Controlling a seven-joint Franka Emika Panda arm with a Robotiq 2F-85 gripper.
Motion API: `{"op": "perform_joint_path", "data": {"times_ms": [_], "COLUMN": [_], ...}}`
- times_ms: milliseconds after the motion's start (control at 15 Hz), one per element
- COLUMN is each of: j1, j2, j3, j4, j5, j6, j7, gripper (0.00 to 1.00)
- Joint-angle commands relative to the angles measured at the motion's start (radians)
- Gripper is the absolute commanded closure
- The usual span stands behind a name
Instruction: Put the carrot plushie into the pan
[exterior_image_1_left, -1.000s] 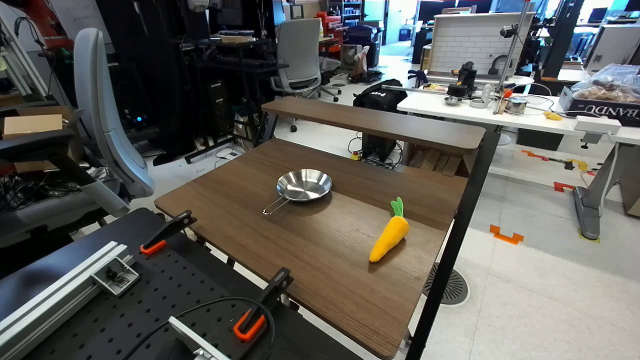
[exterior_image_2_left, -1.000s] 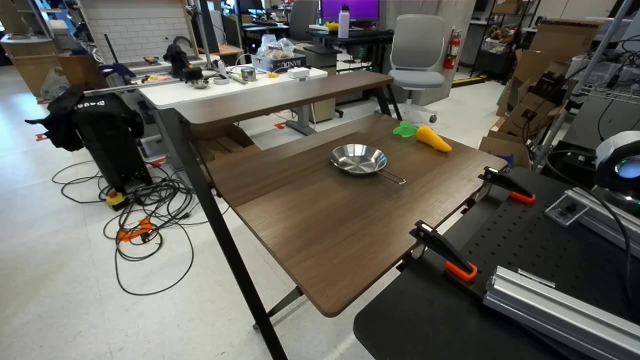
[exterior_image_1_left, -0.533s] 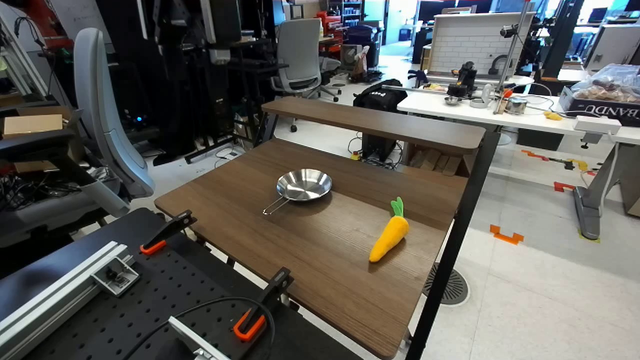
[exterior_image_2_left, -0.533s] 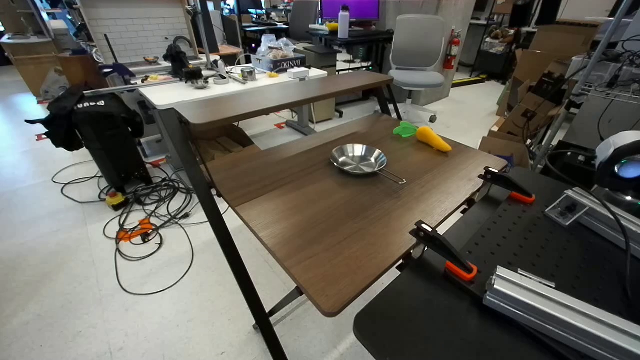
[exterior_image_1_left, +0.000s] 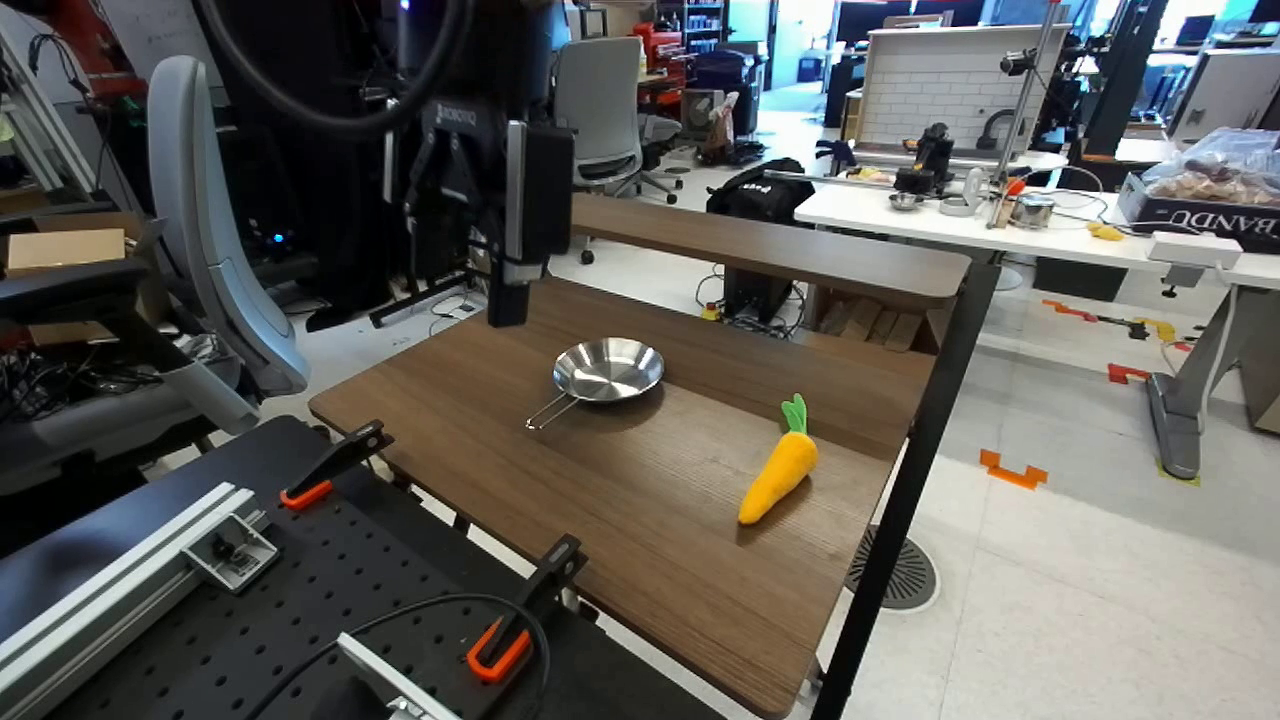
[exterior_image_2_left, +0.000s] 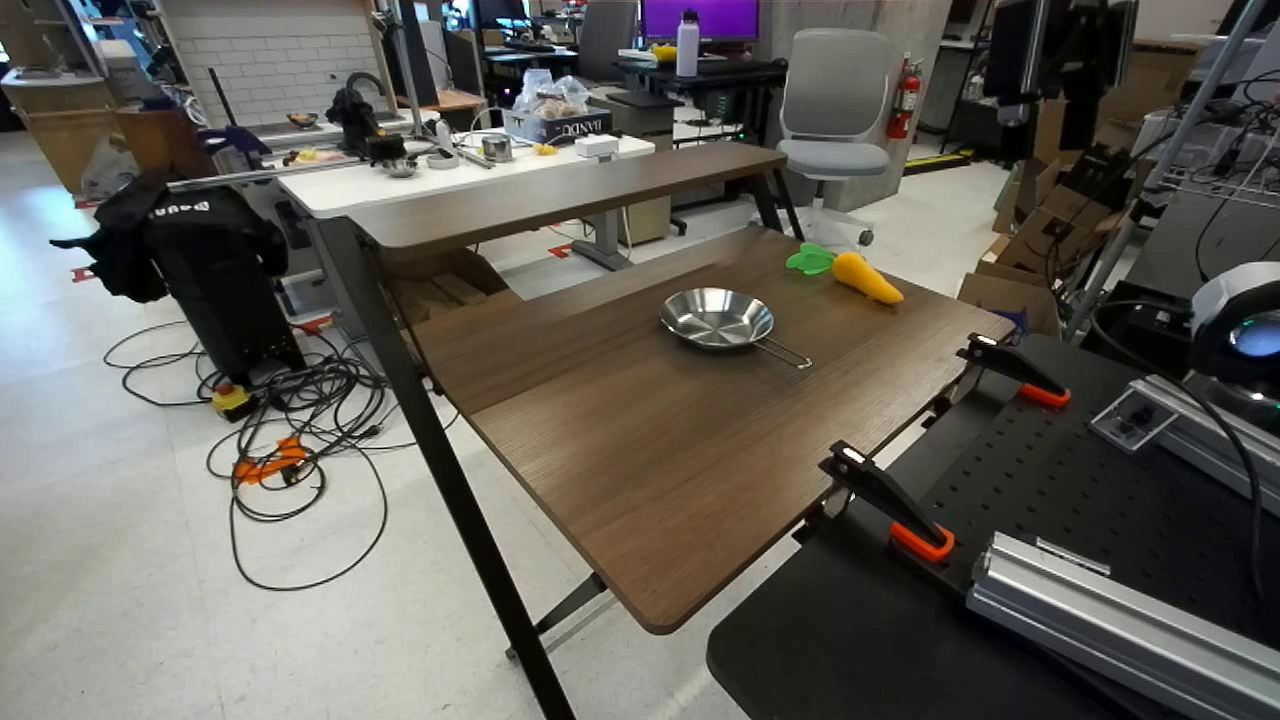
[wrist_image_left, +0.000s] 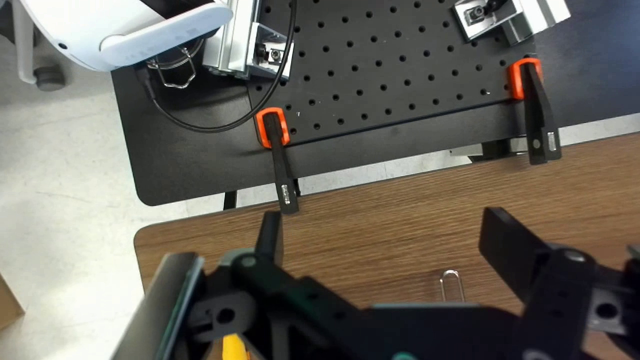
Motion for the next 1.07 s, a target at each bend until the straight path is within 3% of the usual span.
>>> {"op": "perform_joint_path", "data": {"times_ms": [0, 1000], "j1": [-0.022, -0.049], "j2": [0.138, 0.51], "j3": [-0.022, -0.046], "j4": [0.094, 0.367], "j5": [0.002, -0.115], "j6": [0.012, 0.233], "j7": [-0.033, -0.05], "gripper": [0.0, 0.0]}}
